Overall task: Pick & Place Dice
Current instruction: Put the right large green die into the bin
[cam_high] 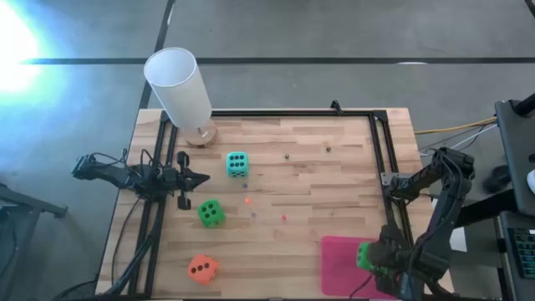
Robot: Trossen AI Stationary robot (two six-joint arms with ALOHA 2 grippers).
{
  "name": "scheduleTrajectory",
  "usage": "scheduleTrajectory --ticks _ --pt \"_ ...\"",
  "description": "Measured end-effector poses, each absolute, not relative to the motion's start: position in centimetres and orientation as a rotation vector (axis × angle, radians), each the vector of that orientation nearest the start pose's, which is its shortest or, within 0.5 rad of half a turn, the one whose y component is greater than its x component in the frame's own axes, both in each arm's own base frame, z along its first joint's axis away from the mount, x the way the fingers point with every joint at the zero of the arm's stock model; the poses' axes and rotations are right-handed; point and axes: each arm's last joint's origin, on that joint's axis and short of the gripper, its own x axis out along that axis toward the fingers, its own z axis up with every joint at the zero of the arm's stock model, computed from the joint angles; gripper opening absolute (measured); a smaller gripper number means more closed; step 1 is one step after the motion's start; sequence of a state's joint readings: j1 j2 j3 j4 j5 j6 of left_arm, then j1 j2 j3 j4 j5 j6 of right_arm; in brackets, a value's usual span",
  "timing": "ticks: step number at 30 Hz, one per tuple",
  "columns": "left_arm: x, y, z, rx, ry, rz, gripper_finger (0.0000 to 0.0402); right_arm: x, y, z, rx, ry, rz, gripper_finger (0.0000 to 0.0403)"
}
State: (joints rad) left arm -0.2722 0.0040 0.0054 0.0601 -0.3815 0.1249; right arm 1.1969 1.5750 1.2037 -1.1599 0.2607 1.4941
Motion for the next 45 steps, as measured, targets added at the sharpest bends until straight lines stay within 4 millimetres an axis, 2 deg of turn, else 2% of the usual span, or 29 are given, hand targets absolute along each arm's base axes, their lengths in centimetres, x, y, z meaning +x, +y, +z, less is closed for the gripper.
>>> scheduleTrajectory --ticks 5,17,37,45 --pt "9.5 -1.5 17.1 0.105 -0.051 0.113 0.0019 10.2 25.9 22.6 0.169 1.312 -0.267 0.0358" --pt "9.5 -1.5 17.1 0.105 -0.051 0.113 0.0019 10.5 27.0 20.5 0.141 1.346 -0.29 0.0359" --pt "9.5 -1.5 17.1 0.105 -0.051 0.113 0.0019 10.5 26.8 20.2 0.132 1.349 -0.292 0.036" --pt "9.5 -1.5 17.1 0.105 -0.051 0.113 0.0019 10.4 26.6 20.0 0.109 1.352 -0.288 0.0393"
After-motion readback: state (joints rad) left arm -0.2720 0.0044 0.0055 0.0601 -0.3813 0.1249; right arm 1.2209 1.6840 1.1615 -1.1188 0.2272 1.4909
